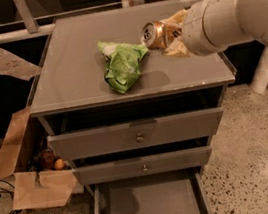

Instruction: Pick orange can from bottom drawer and place on counter

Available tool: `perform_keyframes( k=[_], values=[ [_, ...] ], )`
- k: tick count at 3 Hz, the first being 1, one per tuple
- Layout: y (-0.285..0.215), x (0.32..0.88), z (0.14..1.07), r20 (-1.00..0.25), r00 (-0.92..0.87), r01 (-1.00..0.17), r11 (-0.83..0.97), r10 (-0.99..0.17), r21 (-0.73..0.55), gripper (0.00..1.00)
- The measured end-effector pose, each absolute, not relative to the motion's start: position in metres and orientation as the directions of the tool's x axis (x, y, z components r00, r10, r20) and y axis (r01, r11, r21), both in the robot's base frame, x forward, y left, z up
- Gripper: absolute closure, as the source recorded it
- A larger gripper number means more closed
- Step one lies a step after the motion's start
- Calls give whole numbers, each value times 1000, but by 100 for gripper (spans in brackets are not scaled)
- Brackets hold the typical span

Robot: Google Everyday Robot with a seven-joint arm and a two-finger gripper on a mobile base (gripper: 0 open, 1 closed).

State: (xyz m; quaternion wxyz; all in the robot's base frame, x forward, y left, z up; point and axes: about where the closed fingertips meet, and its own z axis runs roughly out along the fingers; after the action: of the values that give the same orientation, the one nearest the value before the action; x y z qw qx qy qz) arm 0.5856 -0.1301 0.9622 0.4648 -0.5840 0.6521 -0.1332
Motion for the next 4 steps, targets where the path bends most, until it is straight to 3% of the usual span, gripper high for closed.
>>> perform_keyframes(
  k=[2, 4],
  values=[
    [-139, 625, 941, -419, -38, -595, 358, -907, -720, 100],
    [-166, 630, 888, -451, -181, -583, 465, -874, -666, 100]
  ],
)
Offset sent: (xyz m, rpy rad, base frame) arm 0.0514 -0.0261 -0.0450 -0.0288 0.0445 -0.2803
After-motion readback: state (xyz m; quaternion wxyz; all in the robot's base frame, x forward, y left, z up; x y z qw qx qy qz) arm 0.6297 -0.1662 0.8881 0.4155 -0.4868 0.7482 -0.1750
